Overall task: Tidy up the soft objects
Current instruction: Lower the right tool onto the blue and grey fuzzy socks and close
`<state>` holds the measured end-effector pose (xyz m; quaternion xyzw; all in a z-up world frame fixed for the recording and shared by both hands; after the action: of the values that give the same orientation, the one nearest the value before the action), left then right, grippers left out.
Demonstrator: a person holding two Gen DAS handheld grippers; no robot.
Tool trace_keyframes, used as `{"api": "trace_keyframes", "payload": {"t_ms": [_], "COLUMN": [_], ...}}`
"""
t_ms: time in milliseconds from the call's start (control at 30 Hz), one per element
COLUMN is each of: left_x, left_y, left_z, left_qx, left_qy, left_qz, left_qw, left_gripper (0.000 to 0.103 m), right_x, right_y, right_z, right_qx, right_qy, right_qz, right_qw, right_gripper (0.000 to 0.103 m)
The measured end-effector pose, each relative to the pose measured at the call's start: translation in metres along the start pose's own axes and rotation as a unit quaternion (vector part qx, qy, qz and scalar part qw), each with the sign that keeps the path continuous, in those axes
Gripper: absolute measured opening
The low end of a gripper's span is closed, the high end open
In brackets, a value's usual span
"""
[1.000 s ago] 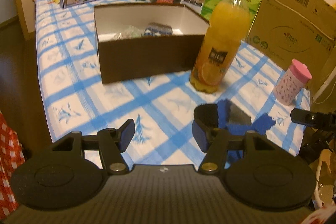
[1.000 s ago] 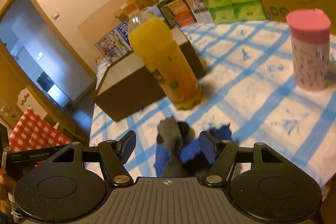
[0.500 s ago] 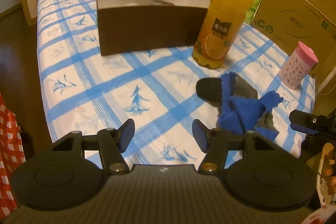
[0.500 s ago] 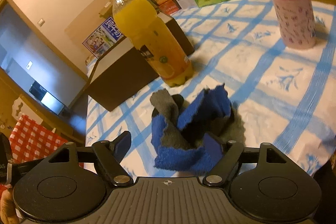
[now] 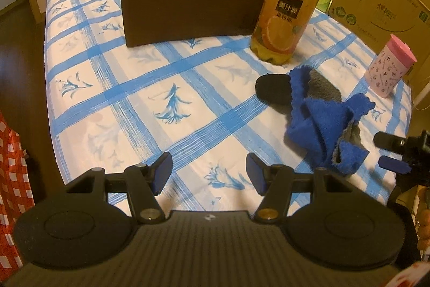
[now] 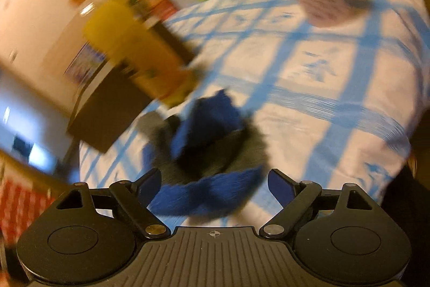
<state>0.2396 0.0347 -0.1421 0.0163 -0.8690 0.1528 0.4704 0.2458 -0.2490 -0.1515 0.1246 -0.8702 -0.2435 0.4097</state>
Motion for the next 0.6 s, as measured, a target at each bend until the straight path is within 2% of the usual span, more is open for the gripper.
{"api": "trace_keyframes", "payload": {"t_ms": [133,200,267,333,367,433,600], "left_x": [-0.005,-0.007,-0.01,-0.013,-0.014,-0.016,-0.018], "left_y": [0.001,0.001,0.001,0.001,0.001,0.001,0.0], "left_z": [-0.003,-0.003,-0.003,-0.003,-0.003,-0.003,-0.004], "left_qx": [0.005,0.005,0.004,0.006,0.006,0.006,0.004], "left_qy": [-0.001,-0.001,0.001,0.004,0.005,0.006,0.004], "left_qz": [-0.001,-0.001,-0.003,-0.002,-0.002,-0.004,-0.002], "left_qw": [1.0,1.0,1.0,1.0,1.0,1.0,1.0], "left_gripper": [0.058,0.058,0.058,0.058,0.058,0.058,0.058], "right_x": [-0.011,-0.022,-0.028,-0.033,-0.037,-0.038,-0.016], "right_y": [-0.019,-0.023,-0.021,-0.02,-0.02,-0.018,0.014], "right_z": [-0.002,0.001,-0.001,-0.004,-0.006,-0.011,-0.04], "right_qx": [-0.044,-0.064,-0.057,-0.05,-0.06,-0.076,0.017], "right_qy": [-0.009,0.001,-0.011,-0.014,-0.01,-0.015,-0.095], "right_qz": [0.002,-0.001,0.002,0.006,-0.01,-0.031,-0.034], "right_qw": [0.999,0.998,0.998,0.999,0.998,0.997,0.995], "right_gripper": [0.082,0.068,0.061,0.032,0.005,0.003,0.003]}}
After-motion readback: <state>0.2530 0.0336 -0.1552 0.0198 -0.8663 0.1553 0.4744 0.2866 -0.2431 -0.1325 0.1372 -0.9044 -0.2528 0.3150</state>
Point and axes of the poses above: each gripper's, at about its wrist camera, not at the fingertips, and x roughly against the way its jaws point, y to its left, z to its underside, the point moved 10 cm from there along -x, roughly the way its jaws point, and after that the axes turned 13 degrees about x, right-handed, at the moved point
